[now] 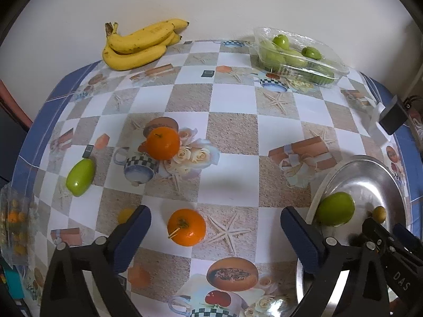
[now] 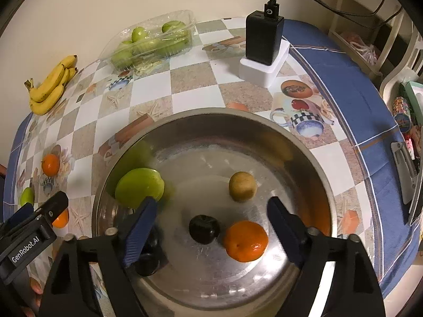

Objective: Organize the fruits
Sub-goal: 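Withdraw both grippers from the bowl toward the tangerines on the table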

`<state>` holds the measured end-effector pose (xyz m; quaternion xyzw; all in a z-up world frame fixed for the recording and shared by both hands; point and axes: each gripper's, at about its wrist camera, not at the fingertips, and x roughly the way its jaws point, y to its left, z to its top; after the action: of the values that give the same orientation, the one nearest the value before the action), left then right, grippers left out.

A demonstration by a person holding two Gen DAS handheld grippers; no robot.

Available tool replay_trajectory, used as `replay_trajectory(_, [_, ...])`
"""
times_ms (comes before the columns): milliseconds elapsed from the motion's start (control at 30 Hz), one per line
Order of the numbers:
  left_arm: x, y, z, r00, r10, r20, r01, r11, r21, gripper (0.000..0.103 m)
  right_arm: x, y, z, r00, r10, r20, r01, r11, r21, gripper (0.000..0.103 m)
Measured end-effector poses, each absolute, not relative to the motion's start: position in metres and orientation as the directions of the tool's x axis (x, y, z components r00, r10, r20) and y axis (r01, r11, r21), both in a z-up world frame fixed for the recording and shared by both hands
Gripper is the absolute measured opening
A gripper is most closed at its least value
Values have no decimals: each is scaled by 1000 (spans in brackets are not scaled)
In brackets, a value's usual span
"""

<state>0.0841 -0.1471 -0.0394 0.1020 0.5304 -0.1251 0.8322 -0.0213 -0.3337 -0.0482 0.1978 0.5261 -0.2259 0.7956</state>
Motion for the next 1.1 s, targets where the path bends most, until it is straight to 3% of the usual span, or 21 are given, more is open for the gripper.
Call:
replay_trajectory(167, [85,-144,-38,419,-92,-903,312,949,48,103,-20,-331,-49,342,-152,-927,561,825,72,92])
replay_trajectory(267, [85,-141,-37,421,-93,-902,310,950,47,103,-20,-330,-50,338,-153,-929,565,822,70,103])
replay_trajectory(1100, [89,-122,-21,446,-83,-891,362,927,95,103,-9,-297,-40,368,-115,-923,517,850,100,103])
